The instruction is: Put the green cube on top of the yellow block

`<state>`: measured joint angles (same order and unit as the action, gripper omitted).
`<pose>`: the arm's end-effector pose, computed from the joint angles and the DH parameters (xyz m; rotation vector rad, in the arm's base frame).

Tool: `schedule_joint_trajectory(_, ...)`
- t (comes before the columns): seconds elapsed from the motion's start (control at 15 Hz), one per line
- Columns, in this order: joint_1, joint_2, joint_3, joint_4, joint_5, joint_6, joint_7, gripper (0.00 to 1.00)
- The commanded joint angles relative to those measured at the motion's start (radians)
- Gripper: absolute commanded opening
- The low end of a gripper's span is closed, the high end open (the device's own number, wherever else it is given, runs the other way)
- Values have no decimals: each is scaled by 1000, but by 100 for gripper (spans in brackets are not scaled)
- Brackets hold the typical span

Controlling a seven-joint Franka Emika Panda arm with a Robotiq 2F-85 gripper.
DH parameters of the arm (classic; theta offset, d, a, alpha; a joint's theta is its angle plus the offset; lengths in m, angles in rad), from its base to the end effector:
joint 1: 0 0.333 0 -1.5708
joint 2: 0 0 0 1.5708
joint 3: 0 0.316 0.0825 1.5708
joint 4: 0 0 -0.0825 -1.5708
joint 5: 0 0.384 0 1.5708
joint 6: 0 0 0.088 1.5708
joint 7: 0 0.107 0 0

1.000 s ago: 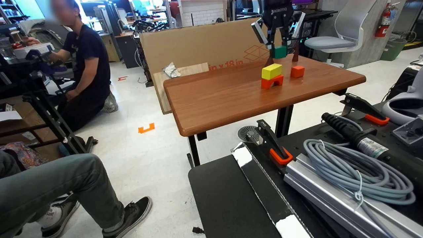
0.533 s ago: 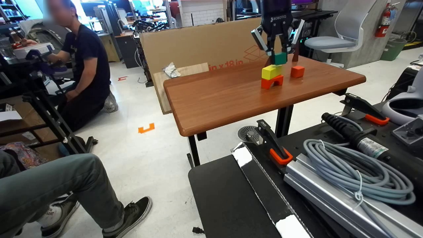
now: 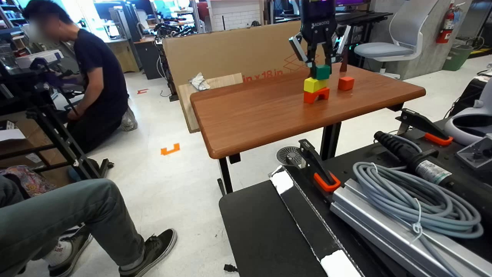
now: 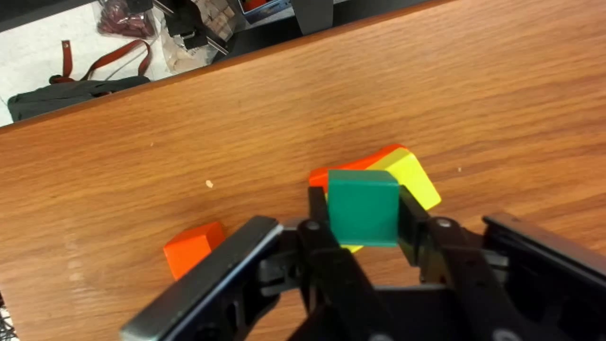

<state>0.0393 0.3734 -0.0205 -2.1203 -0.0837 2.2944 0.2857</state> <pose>0.5547 0.0085 0.2185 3.0185 -0.3098 -0.2850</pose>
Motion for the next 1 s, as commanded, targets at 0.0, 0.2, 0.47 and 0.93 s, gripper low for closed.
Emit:
schedule_joint_trajectory(0.0,8,-7,-4,2,21,0,2,72)
schedule_joint_trajectory(0.2,8,-24,-4,-10,29,-2,12,96)
schedule_joint_trajectory(0.47,-2,-127,9,-68,138,-45,36,100)
schedule_joint_trajectory(0.93,-2,-146,3,-43,178,-118,54,100)
